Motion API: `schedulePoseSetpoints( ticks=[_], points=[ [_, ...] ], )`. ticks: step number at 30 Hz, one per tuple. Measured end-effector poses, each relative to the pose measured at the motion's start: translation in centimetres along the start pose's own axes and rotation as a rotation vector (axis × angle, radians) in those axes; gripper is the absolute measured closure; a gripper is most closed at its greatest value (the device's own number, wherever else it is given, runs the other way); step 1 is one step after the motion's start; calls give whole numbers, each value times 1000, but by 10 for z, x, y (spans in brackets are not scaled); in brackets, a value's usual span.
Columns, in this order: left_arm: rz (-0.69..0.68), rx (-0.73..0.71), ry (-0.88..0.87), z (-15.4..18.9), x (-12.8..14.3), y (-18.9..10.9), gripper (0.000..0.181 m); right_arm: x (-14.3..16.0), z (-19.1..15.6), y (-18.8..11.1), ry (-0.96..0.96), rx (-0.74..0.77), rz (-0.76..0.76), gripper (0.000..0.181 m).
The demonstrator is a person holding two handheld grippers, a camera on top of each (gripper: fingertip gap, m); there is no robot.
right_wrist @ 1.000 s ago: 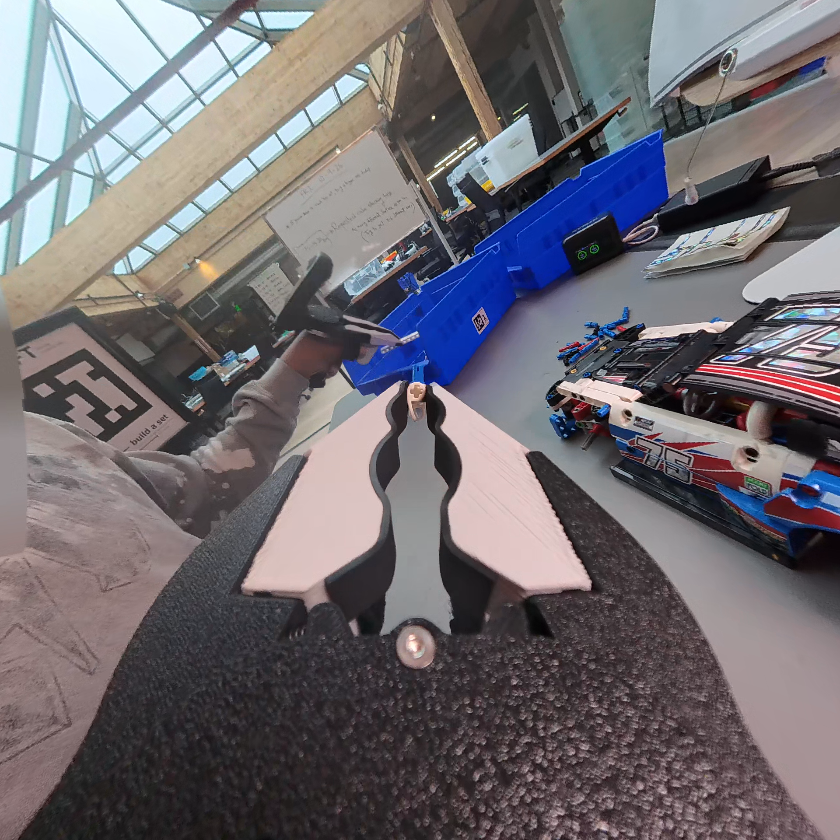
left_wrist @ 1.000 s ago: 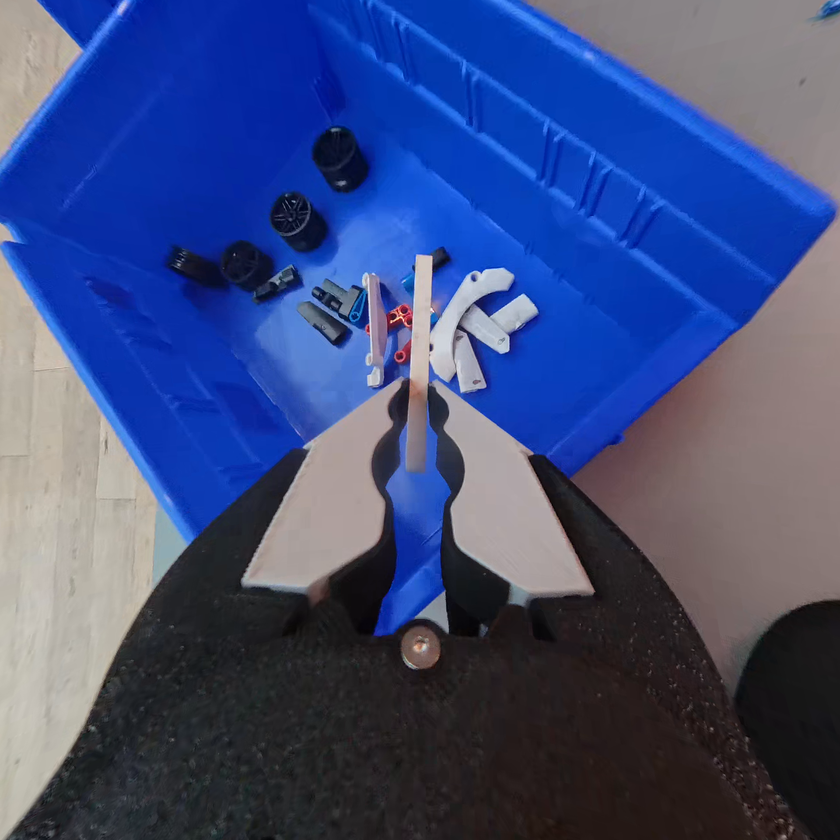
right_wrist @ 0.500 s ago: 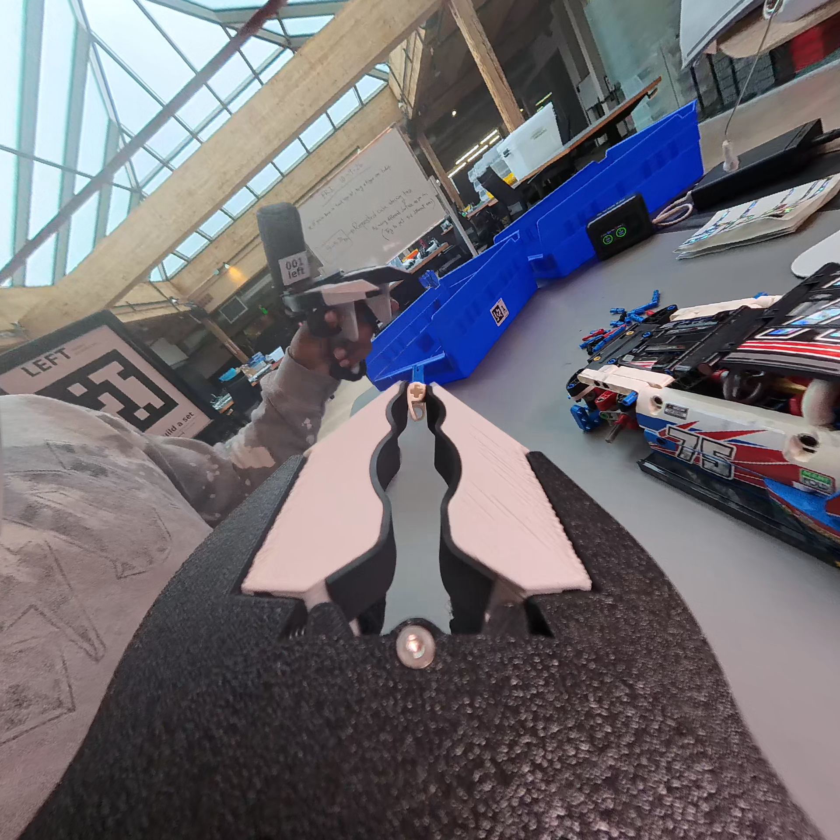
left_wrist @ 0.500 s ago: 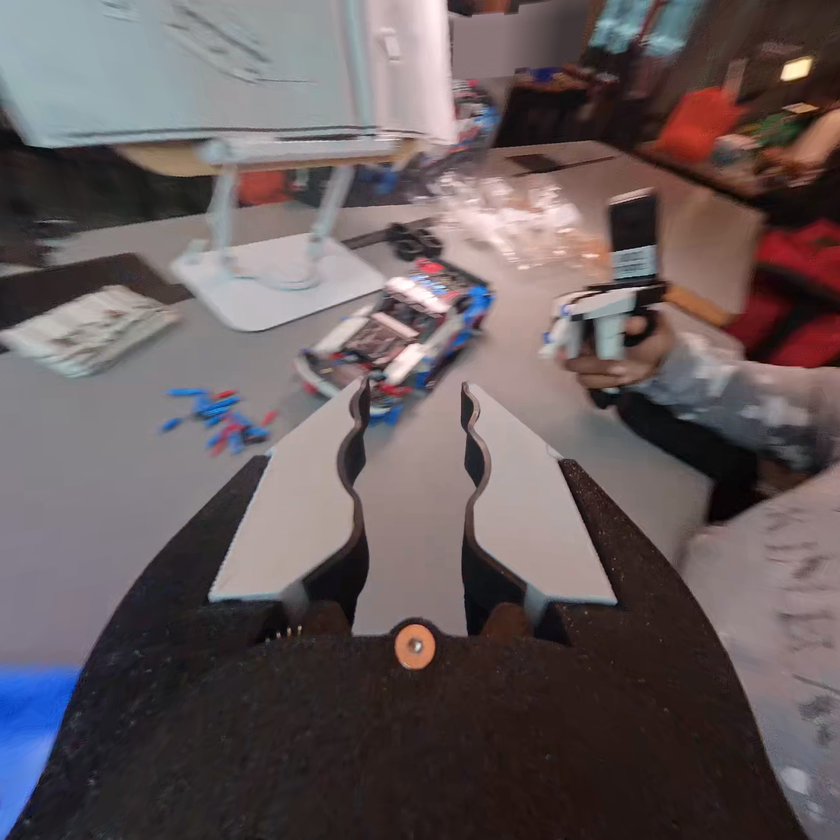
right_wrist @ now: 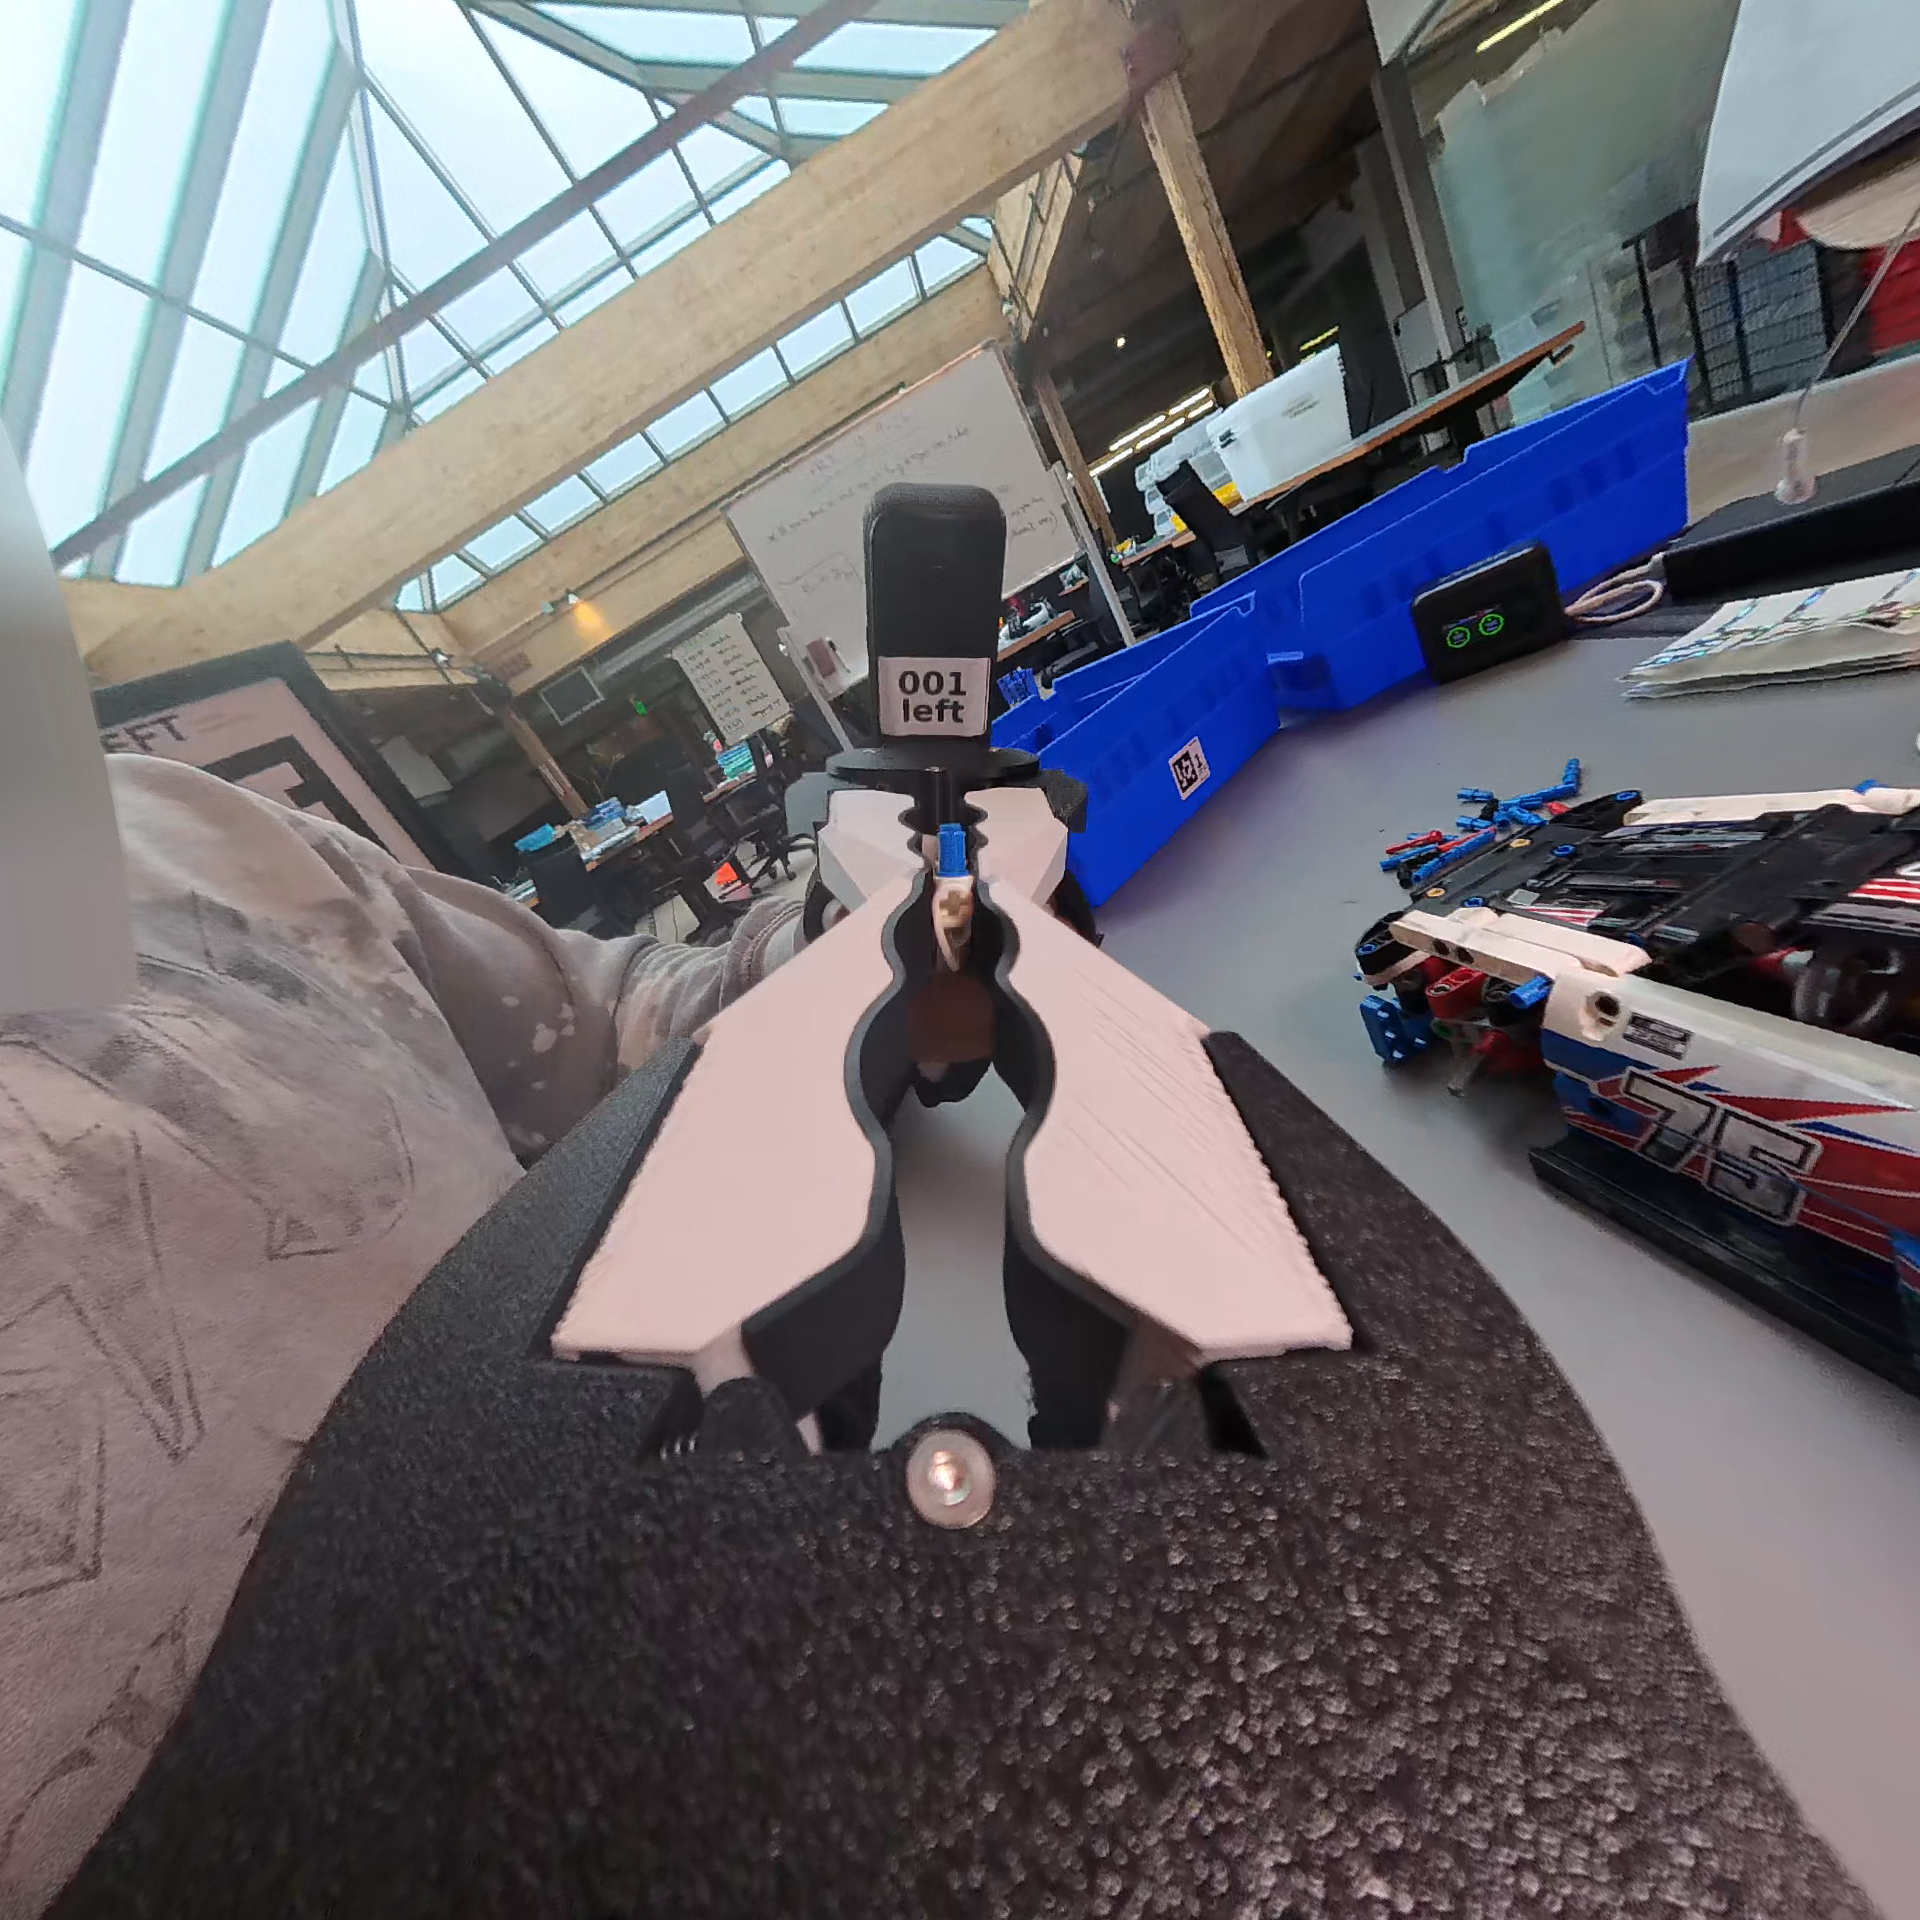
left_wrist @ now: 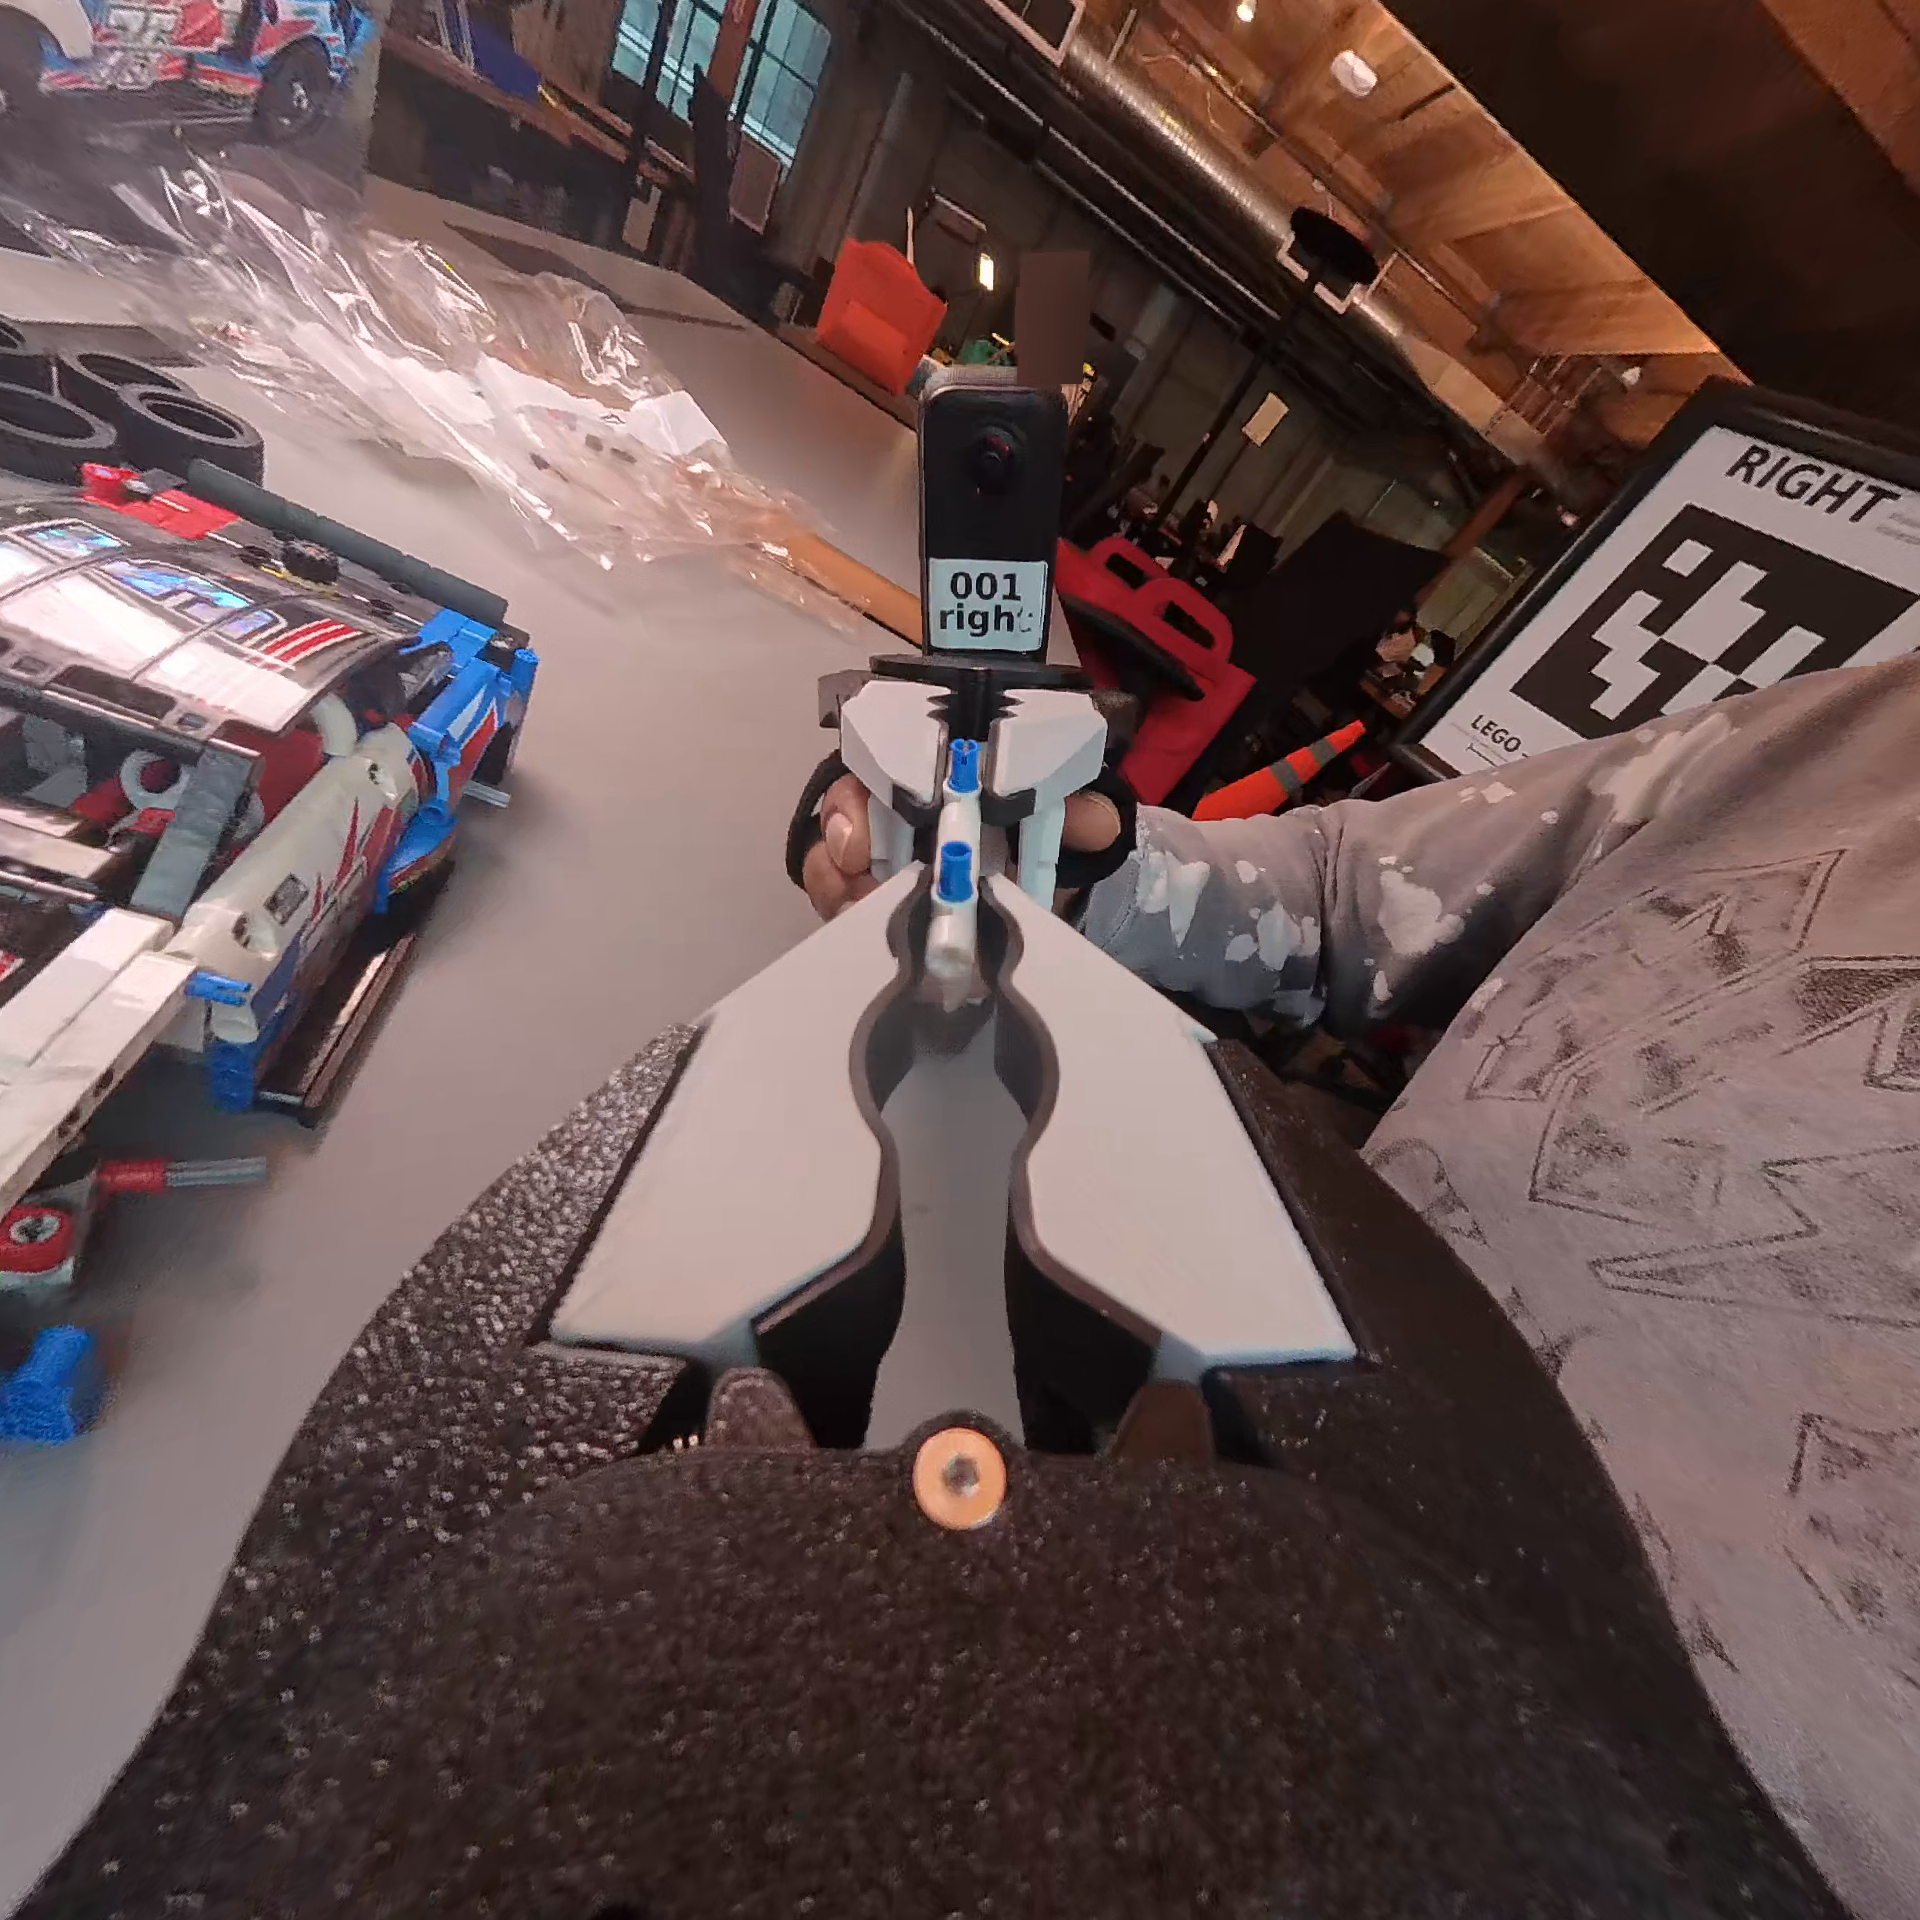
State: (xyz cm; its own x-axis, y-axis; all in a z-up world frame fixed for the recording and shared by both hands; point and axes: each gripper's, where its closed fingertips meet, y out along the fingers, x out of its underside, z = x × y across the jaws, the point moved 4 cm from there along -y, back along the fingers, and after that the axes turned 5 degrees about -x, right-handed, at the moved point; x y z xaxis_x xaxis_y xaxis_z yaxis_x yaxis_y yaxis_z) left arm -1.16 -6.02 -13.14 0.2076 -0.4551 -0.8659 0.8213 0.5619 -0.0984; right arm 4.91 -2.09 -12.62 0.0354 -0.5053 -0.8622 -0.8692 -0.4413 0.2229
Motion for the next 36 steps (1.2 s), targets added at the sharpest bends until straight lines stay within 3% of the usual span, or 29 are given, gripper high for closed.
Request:
schedulePoseSetpoints(
  ticks=[7,14,16,36],
  points=[
    [48,2,-29,-8,4,-20,176,25,3,10,-117,50,-202,175],
    [19,17,-44,-7,12,-14,169,28,1,12,-148,70,-230,175],
    [21,23,-26,-4,12,-13,176,29,0,13,-158,79,-238,175],
    [-74,49,41,5,19,-15,176,34,-8,10,-154,6,-292,174]
  ],
)
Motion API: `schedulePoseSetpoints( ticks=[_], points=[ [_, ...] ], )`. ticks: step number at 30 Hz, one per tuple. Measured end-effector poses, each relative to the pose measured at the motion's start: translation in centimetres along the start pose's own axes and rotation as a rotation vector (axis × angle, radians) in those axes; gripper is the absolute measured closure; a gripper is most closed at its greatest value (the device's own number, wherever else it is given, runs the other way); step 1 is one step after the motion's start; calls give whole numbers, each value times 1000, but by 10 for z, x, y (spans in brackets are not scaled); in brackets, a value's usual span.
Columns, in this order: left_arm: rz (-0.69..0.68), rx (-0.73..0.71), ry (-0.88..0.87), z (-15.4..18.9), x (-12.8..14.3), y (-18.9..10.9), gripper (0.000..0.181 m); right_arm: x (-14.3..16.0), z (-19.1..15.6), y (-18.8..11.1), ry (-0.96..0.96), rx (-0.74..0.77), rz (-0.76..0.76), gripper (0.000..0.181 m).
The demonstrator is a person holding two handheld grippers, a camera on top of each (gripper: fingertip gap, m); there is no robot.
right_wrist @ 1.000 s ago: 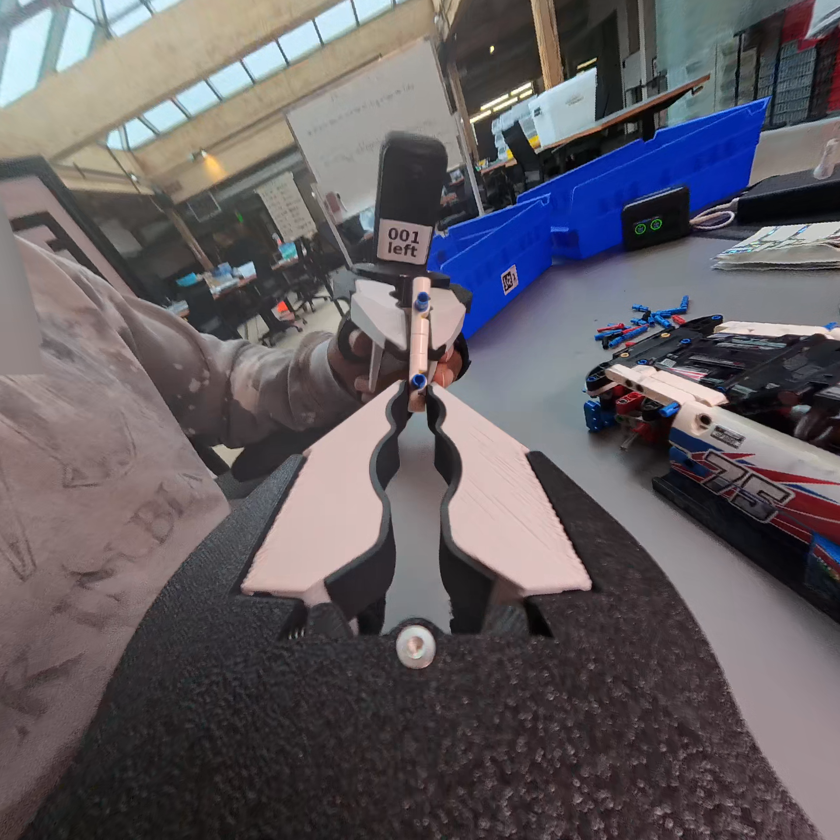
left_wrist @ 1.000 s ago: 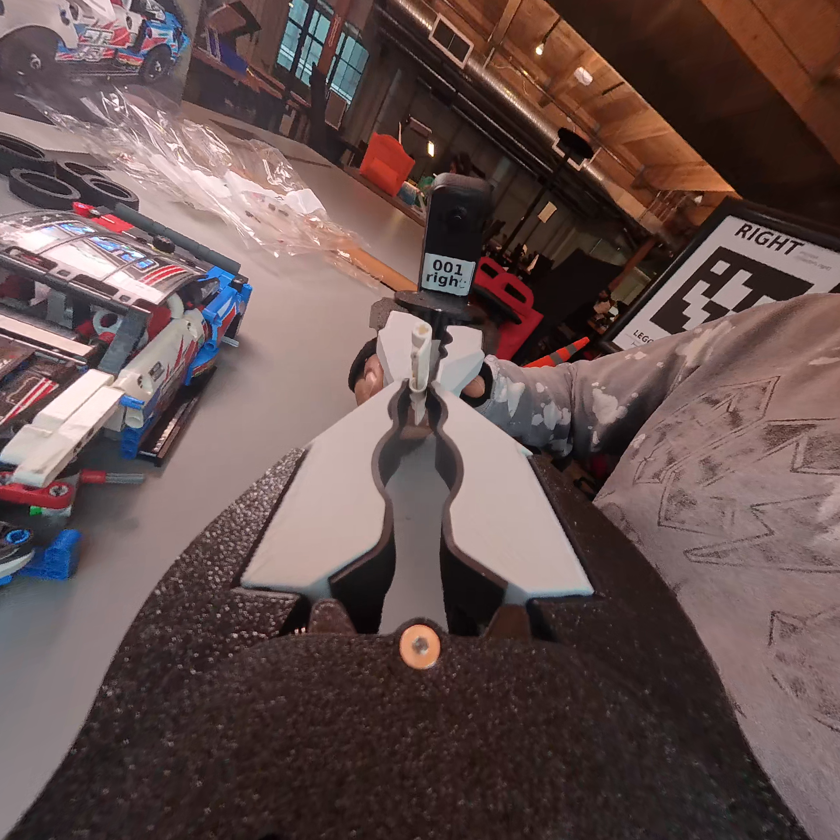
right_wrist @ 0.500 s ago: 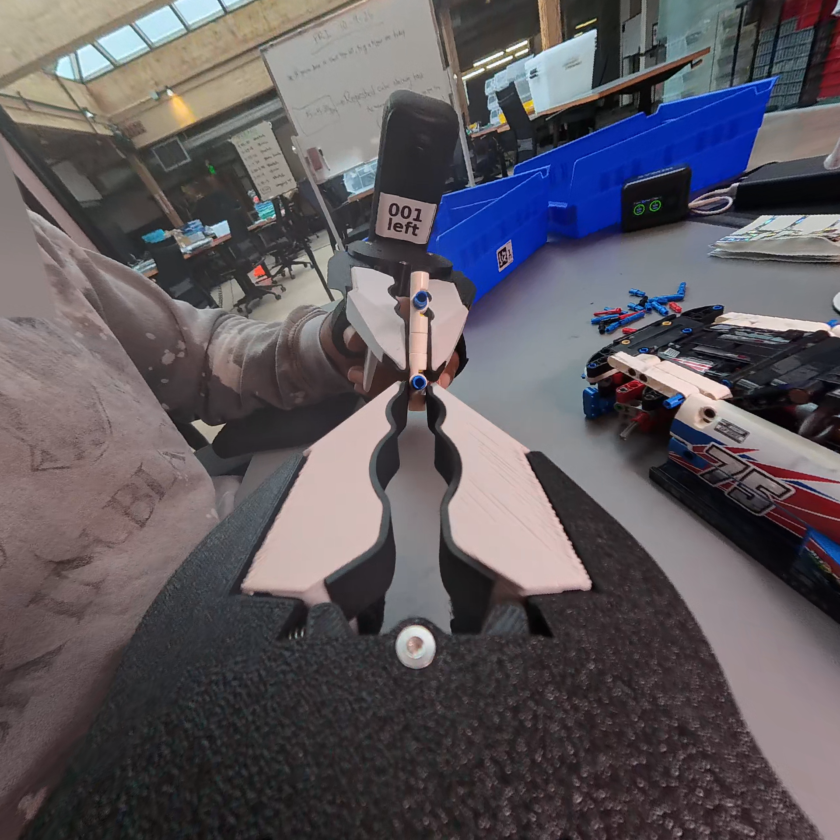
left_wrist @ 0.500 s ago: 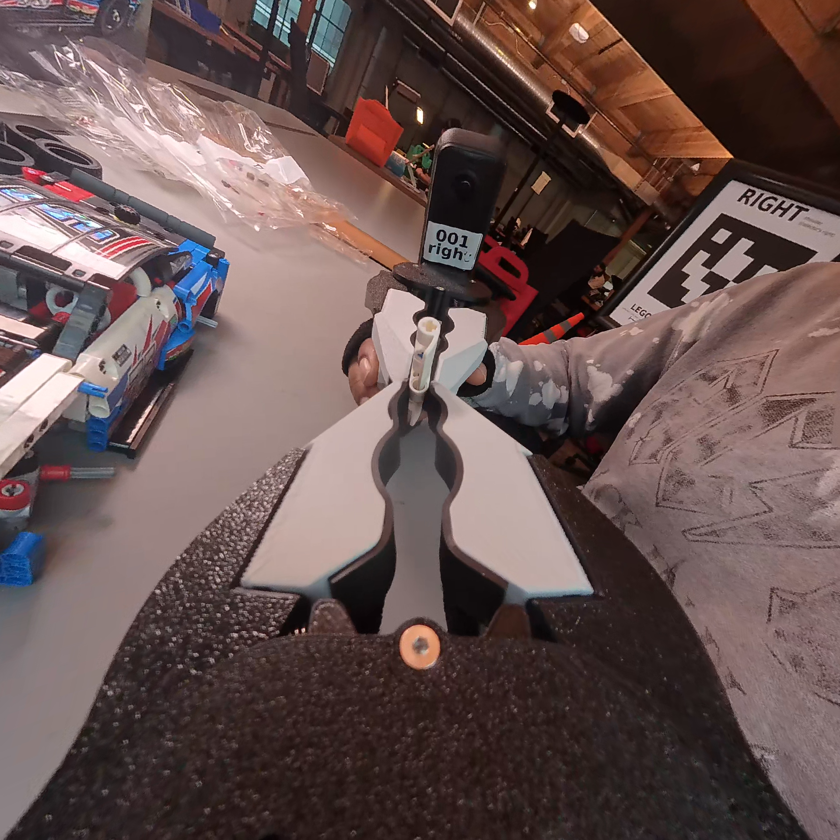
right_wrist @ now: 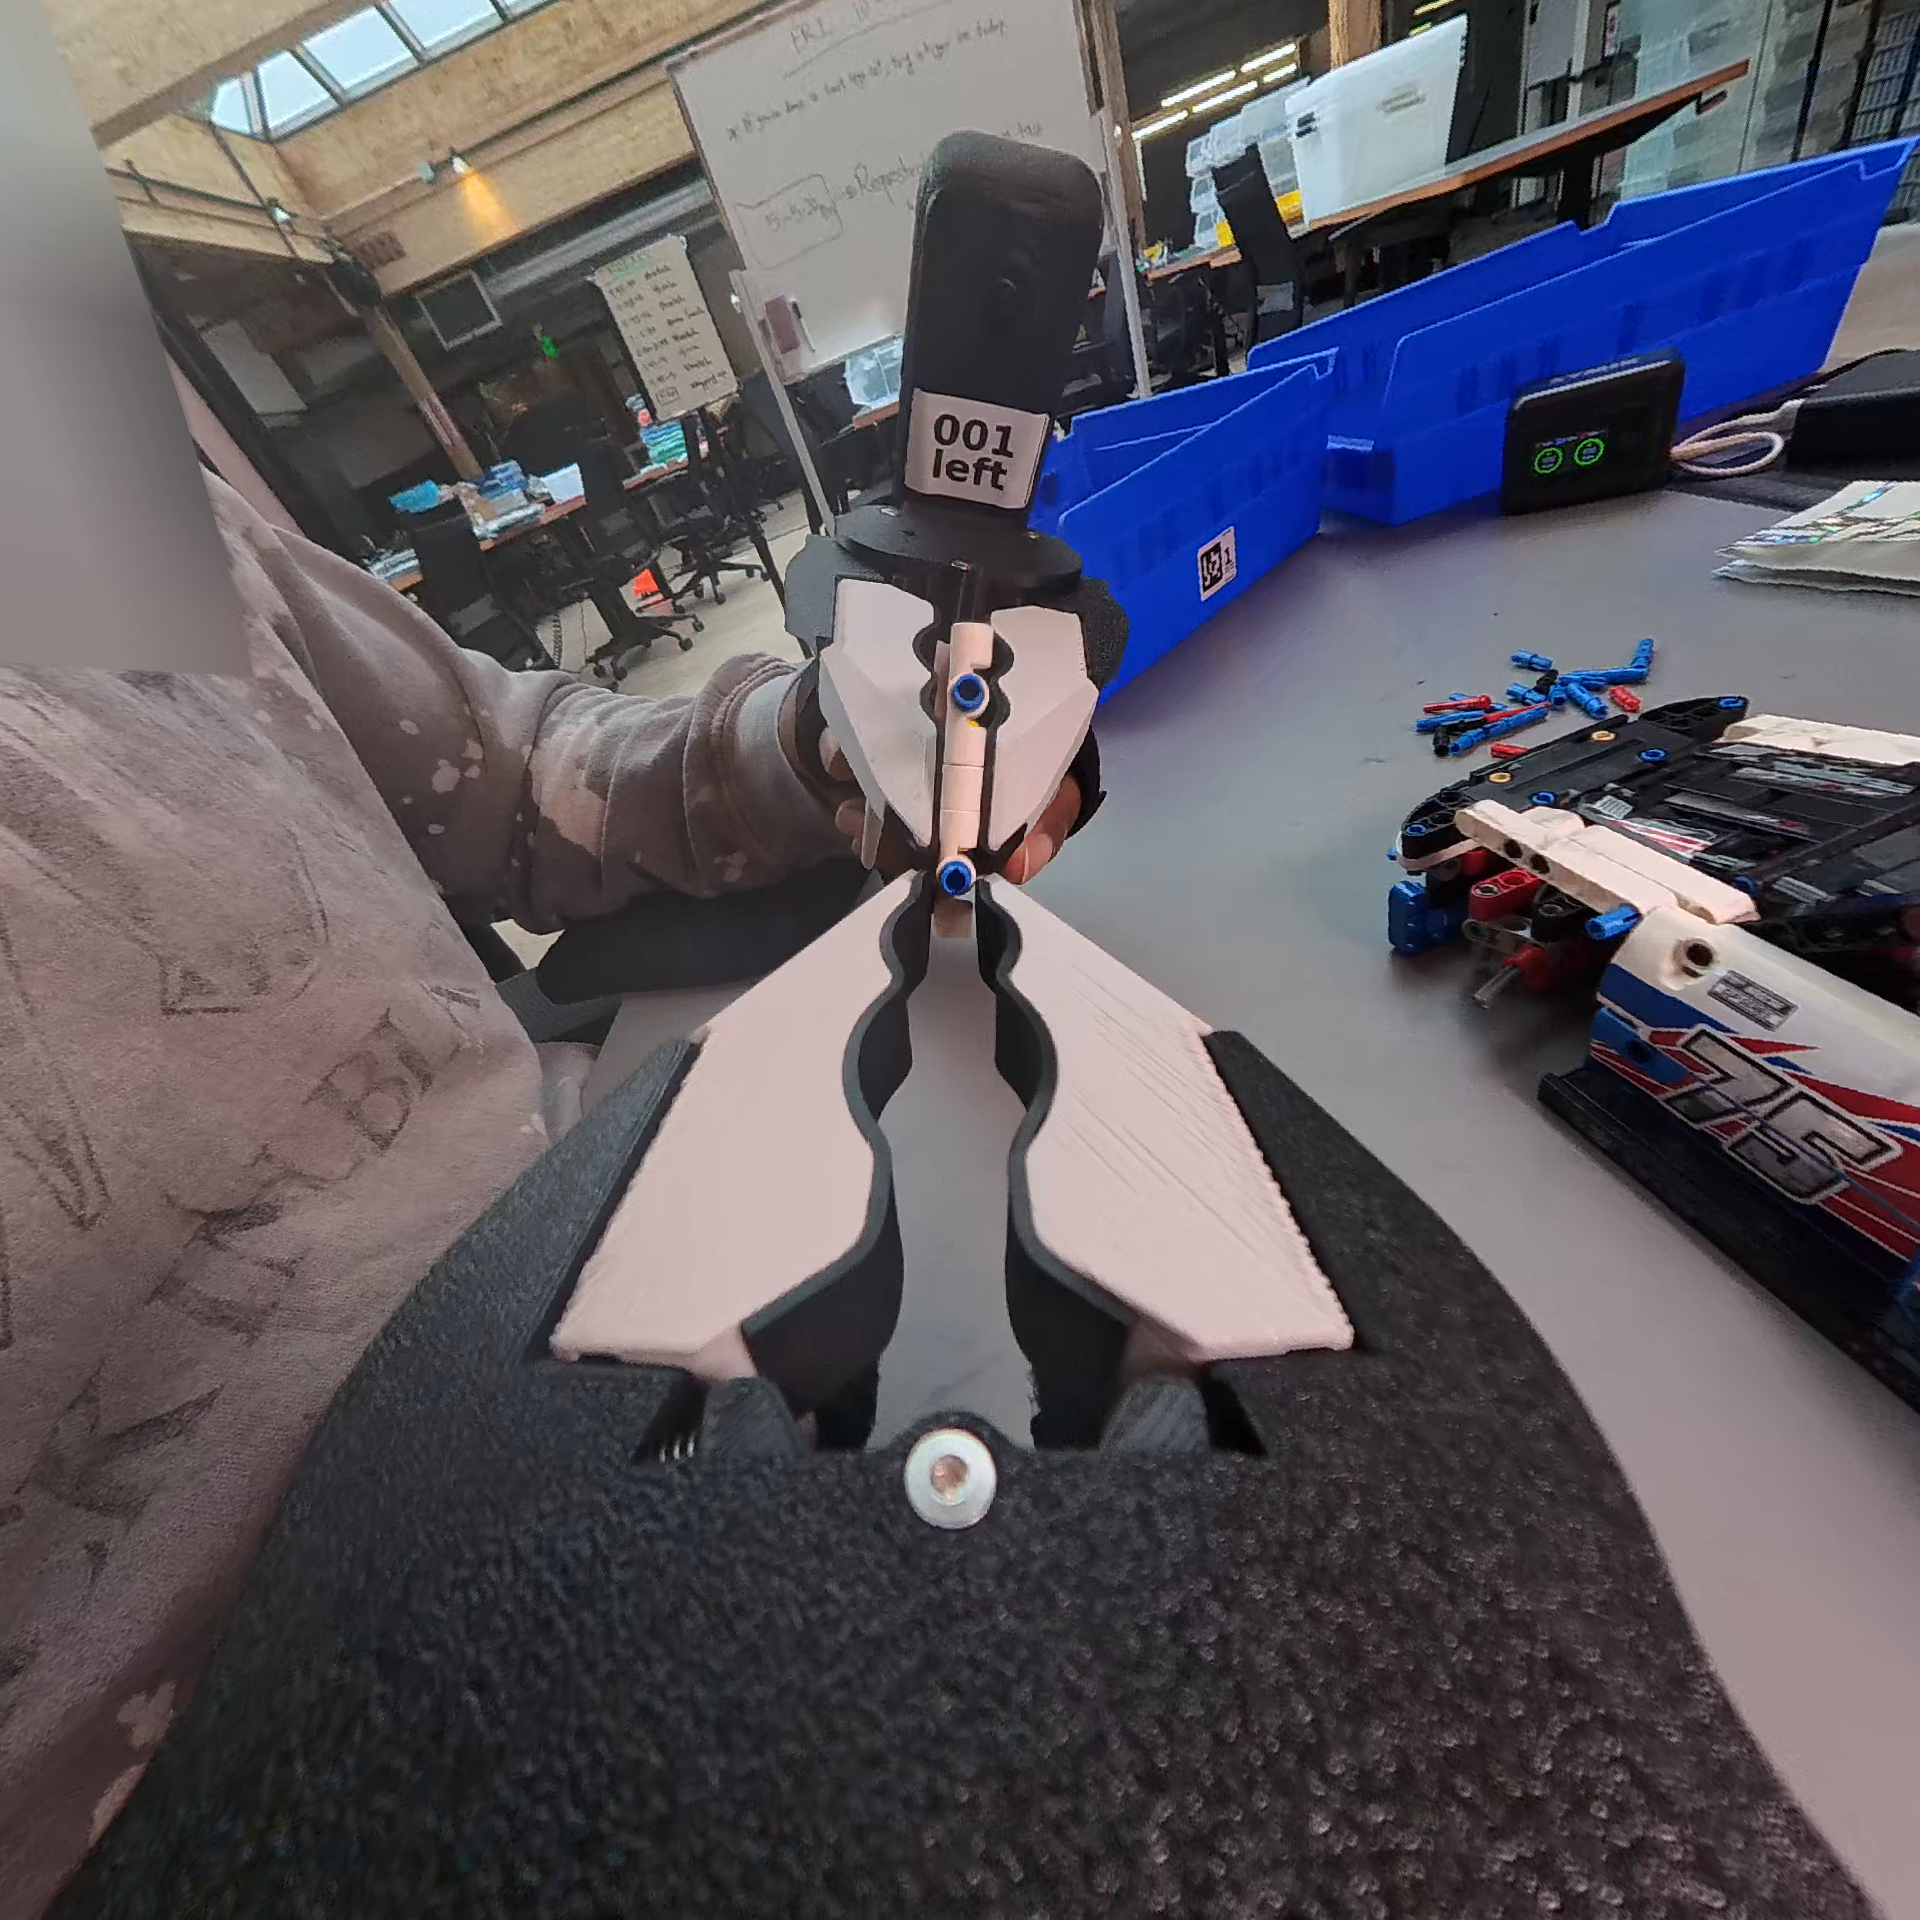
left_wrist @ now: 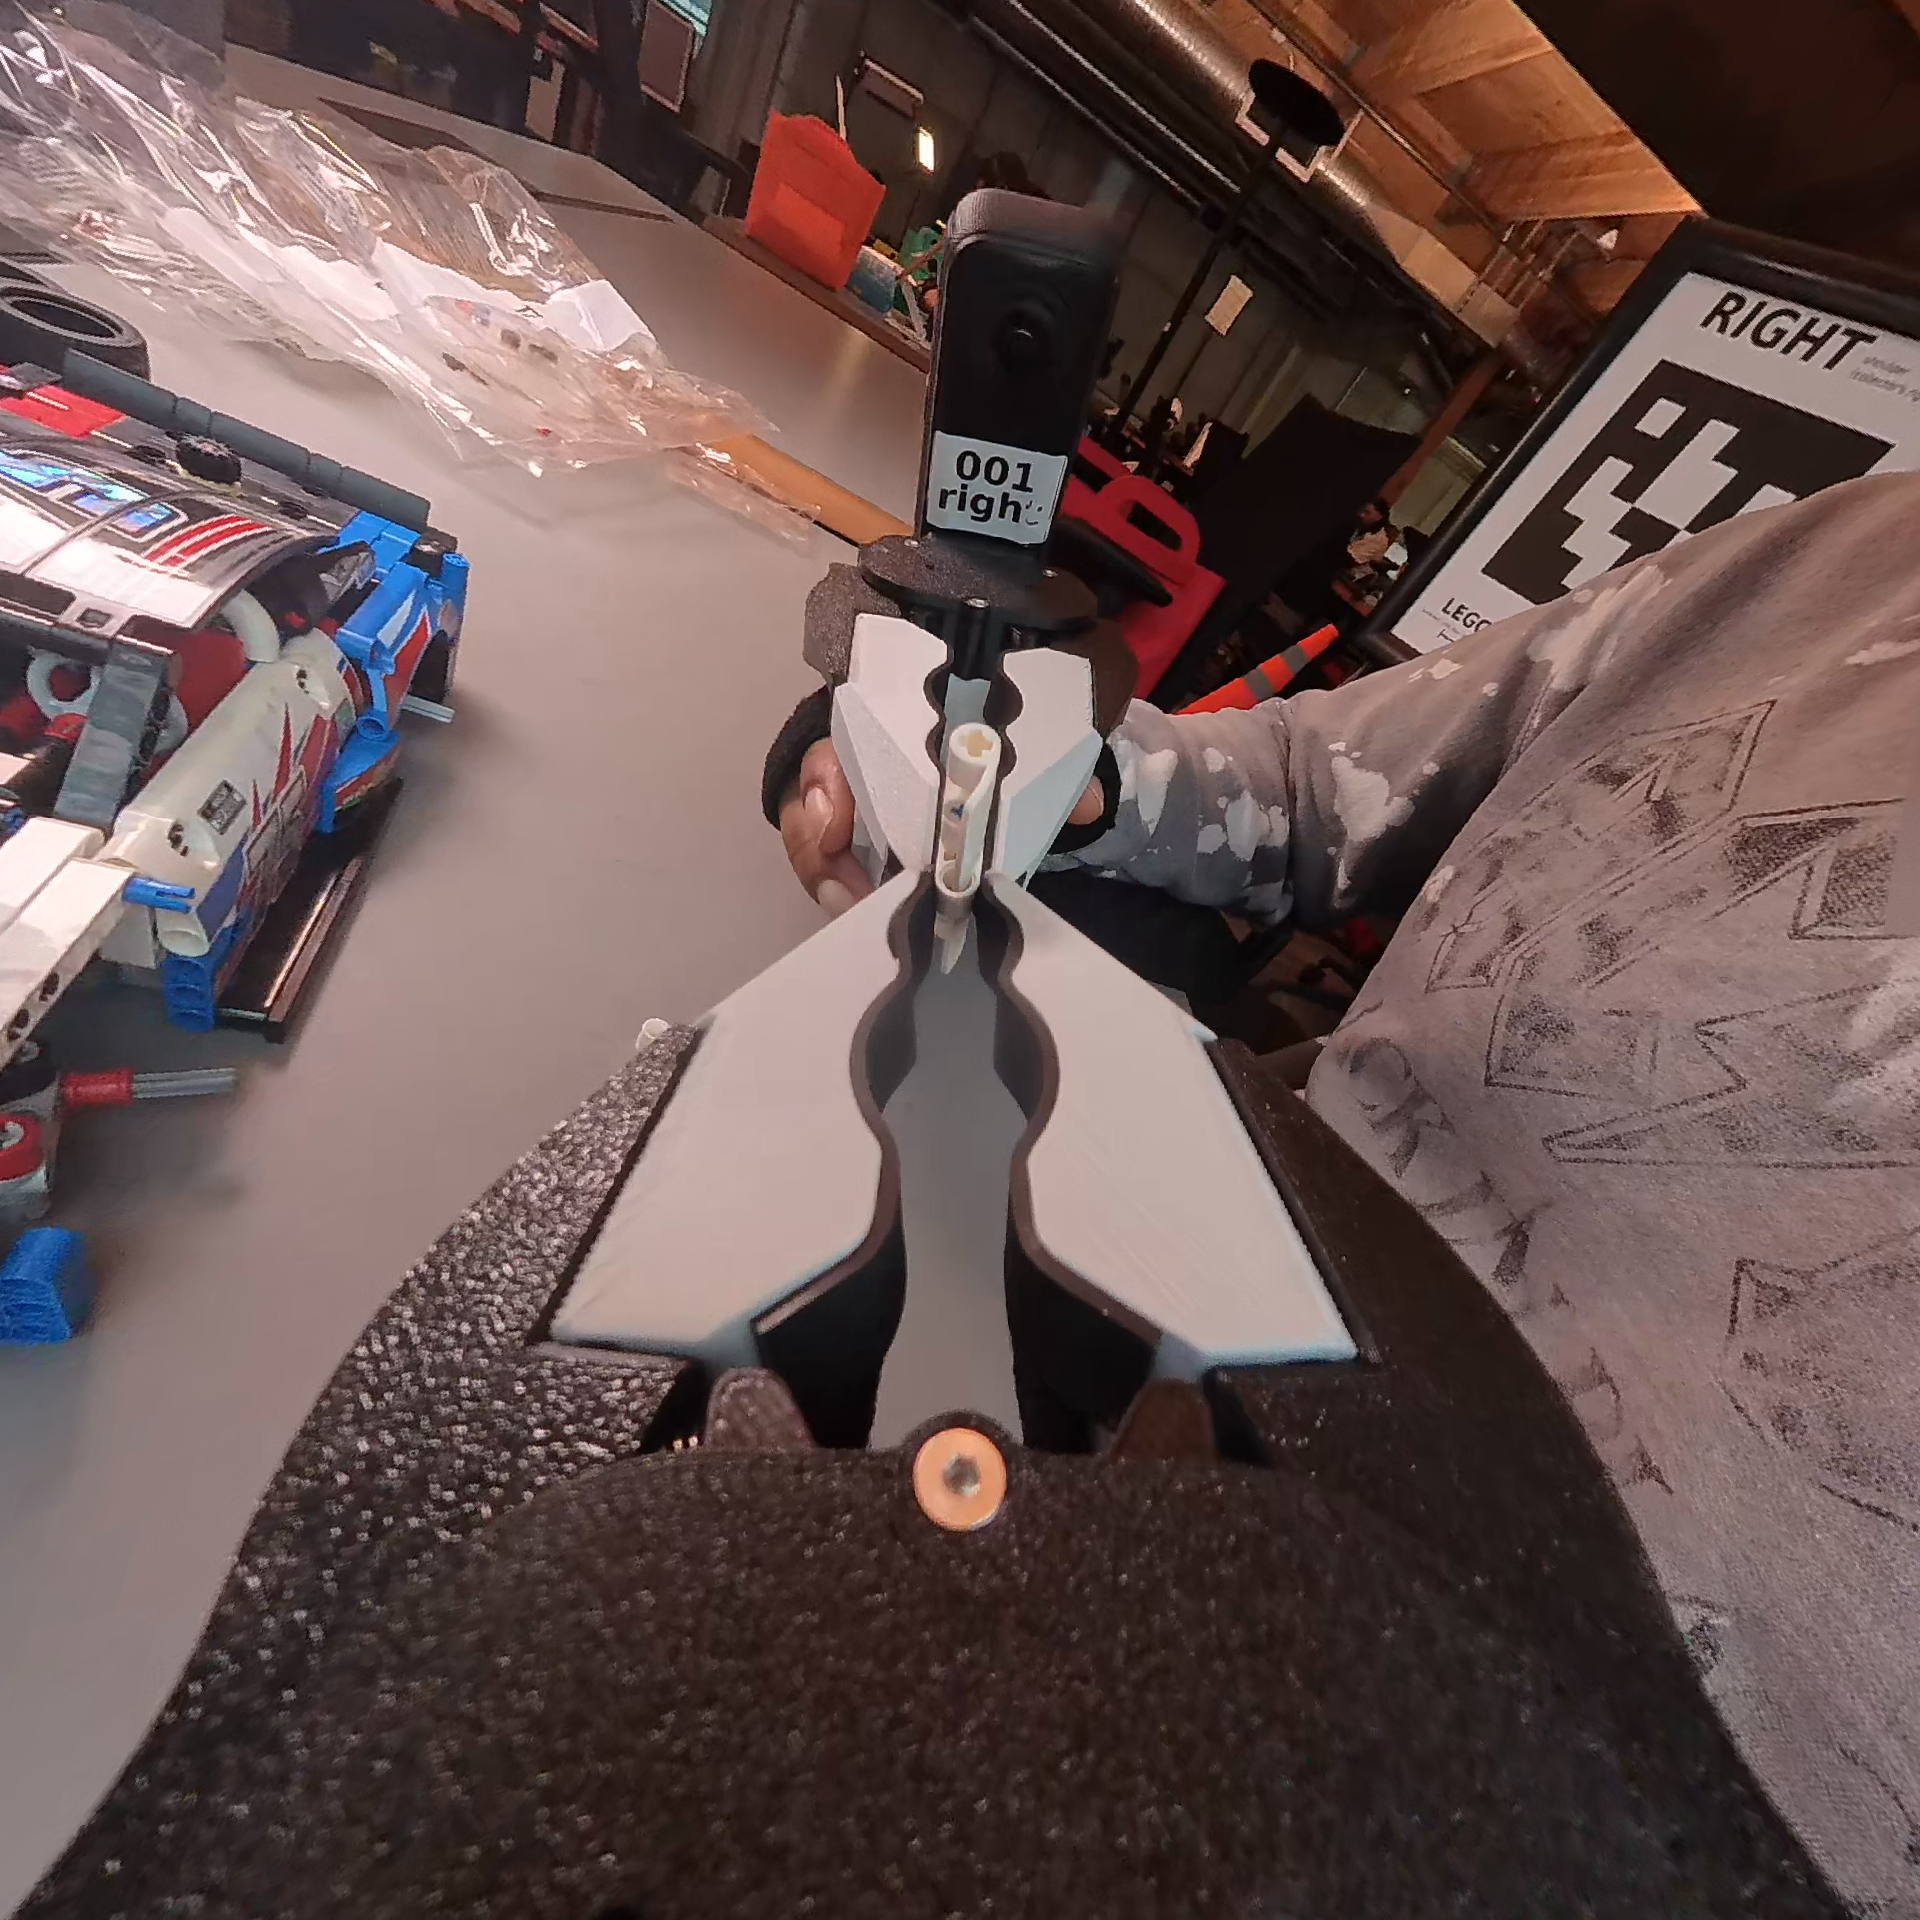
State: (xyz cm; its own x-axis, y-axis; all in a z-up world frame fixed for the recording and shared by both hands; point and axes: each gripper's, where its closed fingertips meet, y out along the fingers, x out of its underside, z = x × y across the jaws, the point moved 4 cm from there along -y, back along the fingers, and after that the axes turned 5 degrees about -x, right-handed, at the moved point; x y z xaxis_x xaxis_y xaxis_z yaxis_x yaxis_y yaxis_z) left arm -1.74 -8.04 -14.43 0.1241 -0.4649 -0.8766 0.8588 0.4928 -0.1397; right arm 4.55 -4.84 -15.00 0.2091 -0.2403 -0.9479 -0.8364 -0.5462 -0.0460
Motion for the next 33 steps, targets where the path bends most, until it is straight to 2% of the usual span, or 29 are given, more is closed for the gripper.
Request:
schedulePoseSetpoints(
  ticks=[11,16,22,33],
  points=[
    [-14,-3,8,0,2,-1,176,-1,-2,-1,-4,-14,10,172],
    [-22,-3,12,1,4,0,176,-2,-1,-3,-13,-2,11,177],
    [-17,5,6,1,3,0,176,1,-1,-2,-21,-2,-13,173],
    [1,25,-17,5,-3,-2,177,-10,-4,-5,-51,3,3,179]
  ],
)
